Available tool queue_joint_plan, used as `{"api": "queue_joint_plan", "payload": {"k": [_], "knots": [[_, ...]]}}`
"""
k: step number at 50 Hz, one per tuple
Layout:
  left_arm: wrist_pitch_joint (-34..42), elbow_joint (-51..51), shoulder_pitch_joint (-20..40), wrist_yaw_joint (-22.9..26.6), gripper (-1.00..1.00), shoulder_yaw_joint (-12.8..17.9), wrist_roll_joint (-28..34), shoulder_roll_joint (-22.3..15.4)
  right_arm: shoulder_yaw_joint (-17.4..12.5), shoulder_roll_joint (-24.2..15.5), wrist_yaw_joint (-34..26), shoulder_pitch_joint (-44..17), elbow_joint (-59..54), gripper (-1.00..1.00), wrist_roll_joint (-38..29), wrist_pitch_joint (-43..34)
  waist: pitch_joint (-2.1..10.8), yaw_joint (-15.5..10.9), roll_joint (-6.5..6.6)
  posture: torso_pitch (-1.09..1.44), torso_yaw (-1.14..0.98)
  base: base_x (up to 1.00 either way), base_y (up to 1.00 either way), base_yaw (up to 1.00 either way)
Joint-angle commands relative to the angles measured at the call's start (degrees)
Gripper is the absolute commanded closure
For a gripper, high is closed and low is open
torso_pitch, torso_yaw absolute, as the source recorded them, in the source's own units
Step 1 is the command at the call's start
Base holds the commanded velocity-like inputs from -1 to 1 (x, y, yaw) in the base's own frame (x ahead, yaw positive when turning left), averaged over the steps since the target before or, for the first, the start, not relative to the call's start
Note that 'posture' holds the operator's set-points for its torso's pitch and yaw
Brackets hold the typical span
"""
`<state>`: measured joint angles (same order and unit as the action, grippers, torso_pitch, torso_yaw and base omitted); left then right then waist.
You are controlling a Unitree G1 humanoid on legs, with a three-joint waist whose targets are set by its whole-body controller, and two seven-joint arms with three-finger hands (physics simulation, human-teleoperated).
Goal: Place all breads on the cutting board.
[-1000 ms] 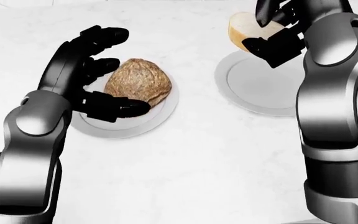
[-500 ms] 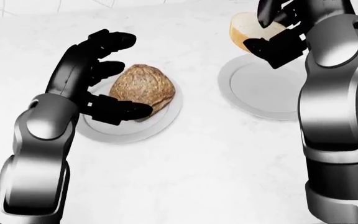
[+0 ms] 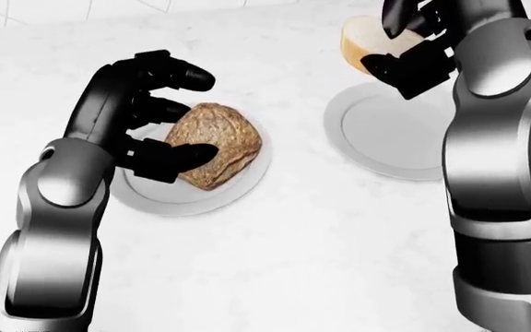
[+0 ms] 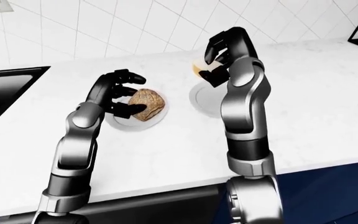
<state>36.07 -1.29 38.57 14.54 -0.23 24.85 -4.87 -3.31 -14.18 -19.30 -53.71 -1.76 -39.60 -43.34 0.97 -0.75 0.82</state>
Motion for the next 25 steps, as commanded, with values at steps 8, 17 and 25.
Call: {"api": "queue_joint_plan", "payload": {"k": [8, 17, 25], "knots": [[-2.30, 2.09, -0.90, 0.77, -0.28, -1.18, 1.19, 0.90, -0.40, -0.77, 0.51, -2.60, 1.67, 1.00, -0.22, 1.33, 0.54, 0.09, -0.78, 0.00, 0.00, 0.00, 0.00, 0.00], [-2.60, 2.68, -1.01, 2.65, -0.12, -1.73, 3.67, 0.91, -0.37, -0.57, 0.81, -1.91, 2.32, 1.00, -0.02, 1.21, 0.68, 0.11, -0.67, 0.00, 0.00, 0.00, 0.00, 0.00], [-4.49, 4.25, -1.69, 2.57, -0.11, -1.75, 4.62, 1.35, -0.40, -0.48, 1.21, -1.51, 2.38, 1.00, 0.25, 1.38, 0.78, 0.12, -0.71, 0.00, 0.00, 0.00, 0.00, 0.00]]}}
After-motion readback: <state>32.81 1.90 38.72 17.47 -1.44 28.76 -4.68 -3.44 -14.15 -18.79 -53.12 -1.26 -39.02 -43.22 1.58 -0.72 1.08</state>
